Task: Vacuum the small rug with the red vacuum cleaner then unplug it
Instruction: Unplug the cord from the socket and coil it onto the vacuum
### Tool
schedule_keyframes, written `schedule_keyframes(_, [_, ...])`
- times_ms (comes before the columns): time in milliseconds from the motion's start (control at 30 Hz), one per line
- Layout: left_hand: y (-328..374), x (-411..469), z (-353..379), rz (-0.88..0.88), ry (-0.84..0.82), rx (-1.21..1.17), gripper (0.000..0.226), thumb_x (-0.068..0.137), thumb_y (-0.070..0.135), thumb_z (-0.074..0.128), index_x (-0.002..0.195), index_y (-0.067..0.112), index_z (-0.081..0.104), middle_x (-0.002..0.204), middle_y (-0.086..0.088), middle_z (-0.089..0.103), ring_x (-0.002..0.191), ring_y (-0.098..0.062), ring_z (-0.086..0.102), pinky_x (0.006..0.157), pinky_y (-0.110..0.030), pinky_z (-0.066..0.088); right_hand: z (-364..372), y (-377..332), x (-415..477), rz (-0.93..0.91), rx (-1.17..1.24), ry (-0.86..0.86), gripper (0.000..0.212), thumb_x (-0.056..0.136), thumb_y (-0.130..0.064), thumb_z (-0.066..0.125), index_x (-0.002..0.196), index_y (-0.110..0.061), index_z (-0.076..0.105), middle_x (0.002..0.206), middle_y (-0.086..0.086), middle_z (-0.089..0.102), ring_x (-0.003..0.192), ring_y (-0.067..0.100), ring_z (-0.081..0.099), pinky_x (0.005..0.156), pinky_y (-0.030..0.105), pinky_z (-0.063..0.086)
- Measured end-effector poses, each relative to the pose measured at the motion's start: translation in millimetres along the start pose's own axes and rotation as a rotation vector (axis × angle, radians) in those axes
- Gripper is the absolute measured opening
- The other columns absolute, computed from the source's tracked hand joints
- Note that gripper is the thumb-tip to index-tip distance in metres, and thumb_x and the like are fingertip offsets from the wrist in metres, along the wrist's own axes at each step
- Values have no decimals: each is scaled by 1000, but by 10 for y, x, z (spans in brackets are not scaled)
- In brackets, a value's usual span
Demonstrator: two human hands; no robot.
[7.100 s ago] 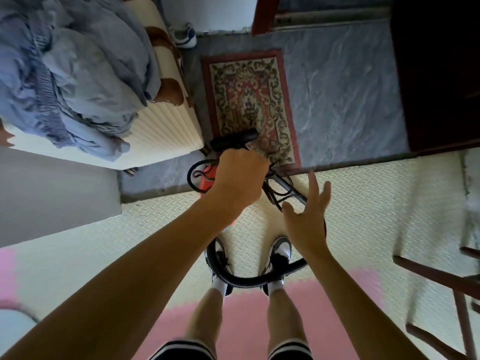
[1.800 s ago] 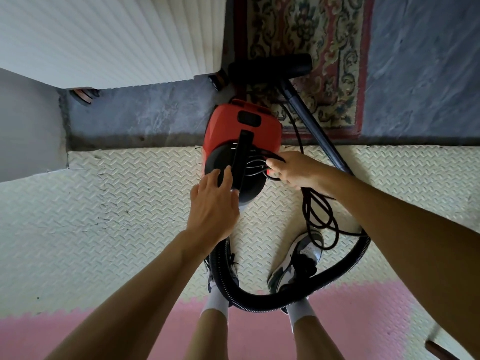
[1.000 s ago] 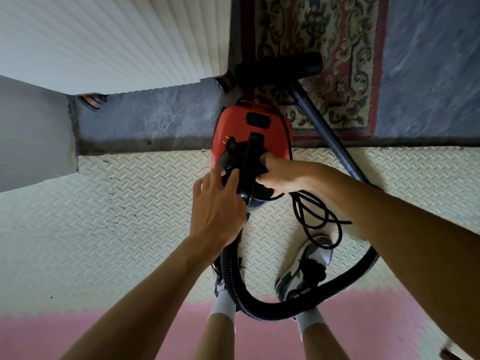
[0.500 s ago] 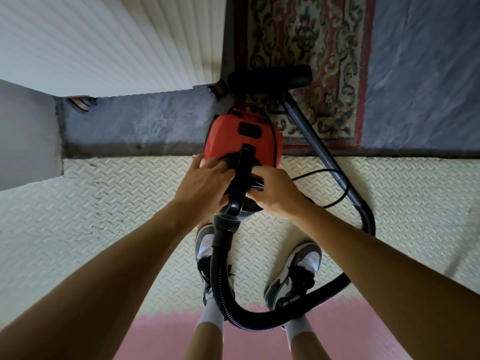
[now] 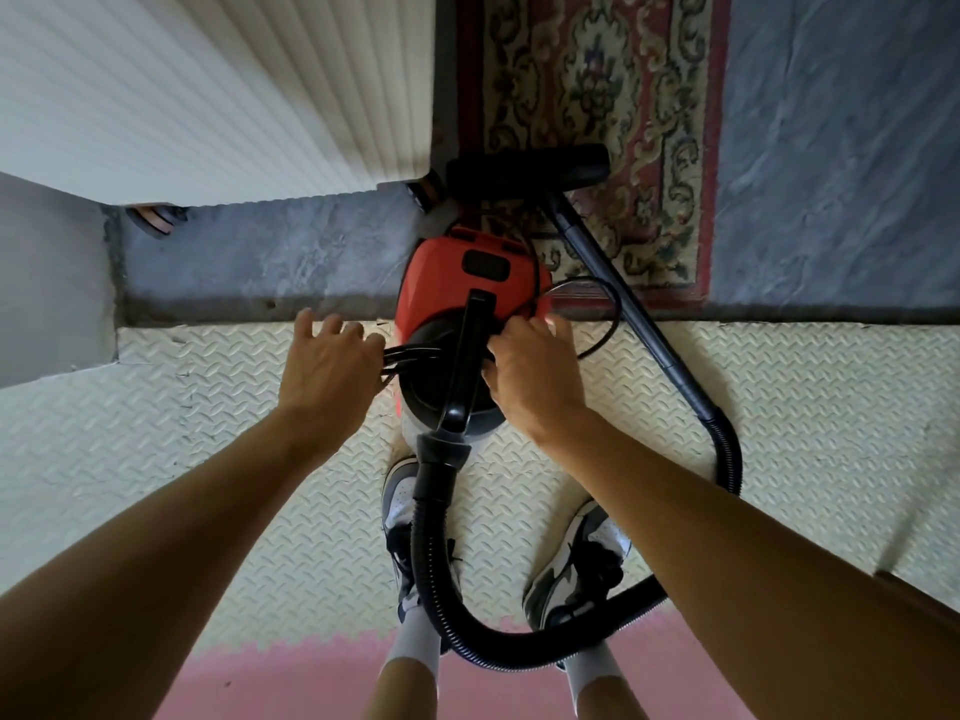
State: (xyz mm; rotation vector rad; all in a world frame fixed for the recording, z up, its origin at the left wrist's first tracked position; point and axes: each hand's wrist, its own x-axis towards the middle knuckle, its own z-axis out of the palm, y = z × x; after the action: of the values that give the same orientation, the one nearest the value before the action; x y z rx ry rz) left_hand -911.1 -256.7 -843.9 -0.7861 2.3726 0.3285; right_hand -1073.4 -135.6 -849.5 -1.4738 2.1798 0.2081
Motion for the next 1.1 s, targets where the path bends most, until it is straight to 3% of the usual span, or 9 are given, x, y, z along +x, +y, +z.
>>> schedule_keyframes(133, [257,-8,-115,-107,-18,-368,56,71,30,54,125,15,51,120,-11,59,120,-31,47,108,-48,28,14,64,-51,42,26,36,29,92,-37,52,112,-21,65,109,4,60,108,25,50,102,39,30])
schedule_keyframes(233, [492,-31,-212,-135,110,-521,44,73,29,46,112,11,56,107,-14,62,101,-32,54,92,-44,41,22,191,-144,70,51,24,38,91,-44,51,120,-21,61,116,6,59,115,26,49,105,40,30])
schedule_keyframes(400, [796,-53,-239,-178,197,-499,35,86,32,50,114,11,55,110,-13,59,99,-31,52,85,-42,41,3,361,-165,76,165,56,43,90,-45,53,124,-20,58,118,6,61,116,25,52,105,41,33])
schedule_keyframes(567, [897,24,-274,-278,218,-395,41,88,42,48,104,7,61,104,-16,60,98,-32,52,85,-42,40,-103,620,-114,302,506,304,29,95,-30,51,114,-14,65,108,5,65,102,19,58,87,32,48])
schedule_keyframes(733, [1060,133,-365,-403,236,-548,45,87,48,51,103,7,58,95,-14,63,88,-33,58,72,-39,43,-48,1052,13,556,640,433,26,98,-24,45,109,-10,64,107,5,64,90,15,58,64,13,37])
schedule_keyframes(800, [1116,180,-382,-435,218,-561,39,85,43,54,102,8,55,94,-10,61,79,-29,56,65,-35,39,8,1168,107,687,691,464,27,98,-22,42,107,-8,63,103,7,64,82,16,56,53,12,30])
schedule_keyframes(867, [1135,224,-392,-451,217,-558,29,83,32,55,98,7,54,89,-9,58,71,-25,49,62,-33,35,126,1284,185,752,681,400,27,98,-22,42,110,-9,62,107,9,65,84,21,59,53,19,33])
schedule_keyframes(967, [1152,300,-402,-463,232,-537,22,82,25,56,91,5,53,80,-6,49,67,-23,44,60,-33,33,369,1423,276,675,589,182,27,96,-20,46,117,-12,59,120,11,61,102,27,61,71,26,41])
schedule_keyframes(1100, [1169,412,-406,-455,238,-499,19,80,21,58,74,8,46,61,-1,40,61,-24,43,57,-32,33,646,1511,471,600,441,79,31,94,-19,51,123,-9,56,123,15,58,110,32,58,79,31,45])
